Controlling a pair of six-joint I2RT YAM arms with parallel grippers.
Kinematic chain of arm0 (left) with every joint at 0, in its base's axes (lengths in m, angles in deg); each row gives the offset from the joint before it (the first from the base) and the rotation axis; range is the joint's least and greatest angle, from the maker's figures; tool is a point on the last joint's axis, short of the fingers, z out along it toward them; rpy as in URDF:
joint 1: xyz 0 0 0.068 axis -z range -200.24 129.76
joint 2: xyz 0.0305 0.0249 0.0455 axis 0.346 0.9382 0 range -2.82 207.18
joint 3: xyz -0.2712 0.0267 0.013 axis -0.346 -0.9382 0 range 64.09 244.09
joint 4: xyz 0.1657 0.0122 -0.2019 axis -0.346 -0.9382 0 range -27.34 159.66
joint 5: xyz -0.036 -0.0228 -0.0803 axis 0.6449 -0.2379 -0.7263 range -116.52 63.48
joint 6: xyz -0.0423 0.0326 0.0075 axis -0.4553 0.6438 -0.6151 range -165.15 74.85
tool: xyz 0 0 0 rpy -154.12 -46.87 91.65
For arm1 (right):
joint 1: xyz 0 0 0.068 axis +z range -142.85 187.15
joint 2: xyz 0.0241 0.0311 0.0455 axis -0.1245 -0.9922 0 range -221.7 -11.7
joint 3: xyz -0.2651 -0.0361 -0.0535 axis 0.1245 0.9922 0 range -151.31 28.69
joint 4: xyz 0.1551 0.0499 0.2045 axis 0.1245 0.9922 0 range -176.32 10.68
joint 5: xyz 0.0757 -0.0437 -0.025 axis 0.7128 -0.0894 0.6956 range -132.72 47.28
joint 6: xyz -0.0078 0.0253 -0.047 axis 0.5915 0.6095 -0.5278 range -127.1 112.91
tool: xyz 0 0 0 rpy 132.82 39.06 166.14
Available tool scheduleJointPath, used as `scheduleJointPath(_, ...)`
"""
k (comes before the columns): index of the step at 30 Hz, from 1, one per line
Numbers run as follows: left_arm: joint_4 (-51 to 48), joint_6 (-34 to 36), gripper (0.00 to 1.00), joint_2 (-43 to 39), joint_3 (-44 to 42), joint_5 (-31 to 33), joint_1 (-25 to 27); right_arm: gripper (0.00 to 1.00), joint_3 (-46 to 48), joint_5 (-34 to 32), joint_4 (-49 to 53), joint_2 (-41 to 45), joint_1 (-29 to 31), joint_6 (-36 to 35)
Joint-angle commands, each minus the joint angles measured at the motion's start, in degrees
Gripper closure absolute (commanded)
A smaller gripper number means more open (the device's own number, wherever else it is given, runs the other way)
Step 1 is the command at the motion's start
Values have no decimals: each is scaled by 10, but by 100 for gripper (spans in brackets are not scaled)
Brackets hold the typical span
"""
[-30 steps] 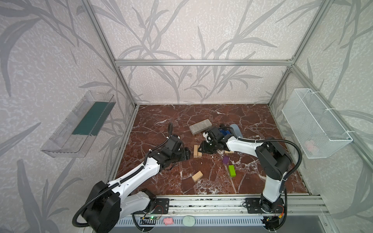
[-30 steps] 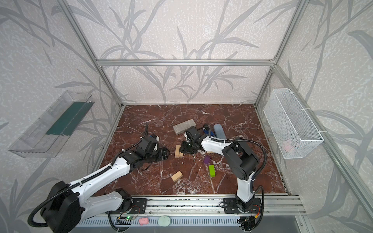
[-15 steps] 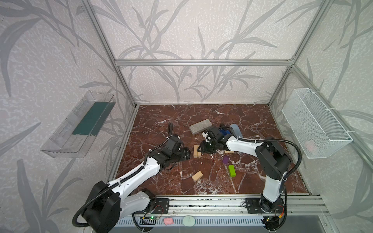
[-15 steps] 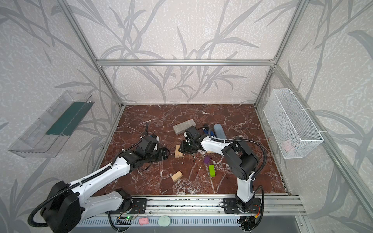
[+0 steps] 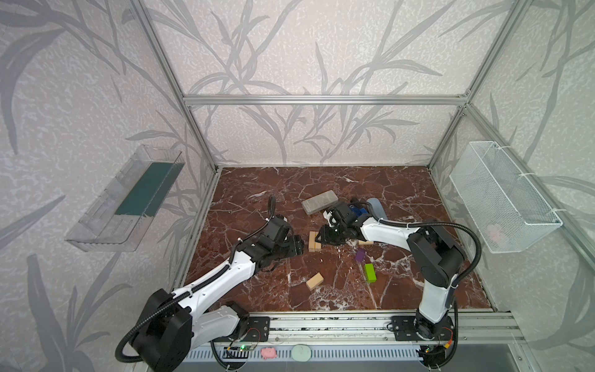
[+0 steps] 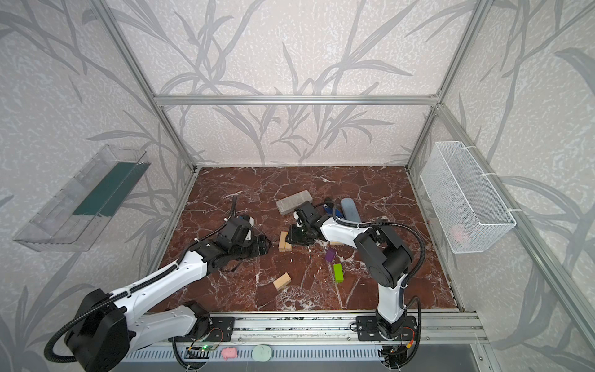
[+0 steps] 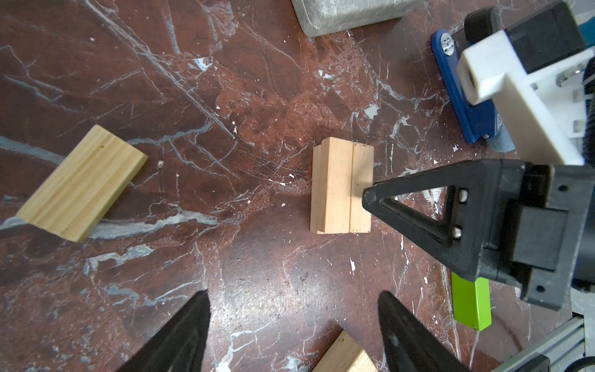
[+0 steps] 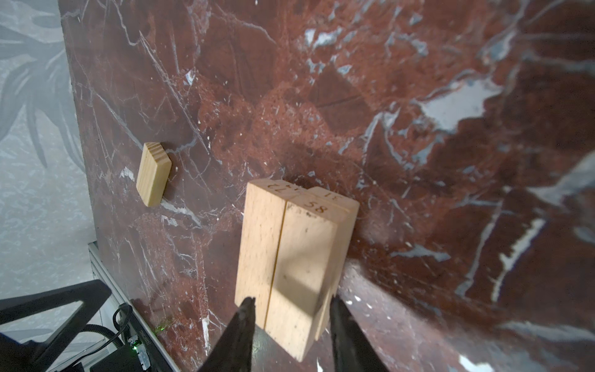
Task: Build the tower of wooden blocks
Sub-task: 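Open the right gripper and lift away while the left gripper moves back, then lower the left gripper and grasp the small wood block nearest the robot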
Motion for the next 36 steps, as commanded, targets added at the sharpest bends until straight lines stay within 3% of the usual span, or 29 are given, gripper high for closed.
scheduleJointPath(1, -1, 0, 20, -3, 17, -2, 0, 59, -15, -15, 29, 35, -3, -21)
scheduleJointPath(14, -59, 8, 22, -39, 37, 9, 25, 49, 32, -48, 74, 153, -11, -104)
scheduleJointPath(26, -149, 17, 22, -69, 44, 65, 176, 33, 177, -11, 72, 300, -14, -164)
scheduleJointPath(36, -142, 51, 19, 2, 54, 105, 271, 21, 320, -12, 24, 423, -14, -175)
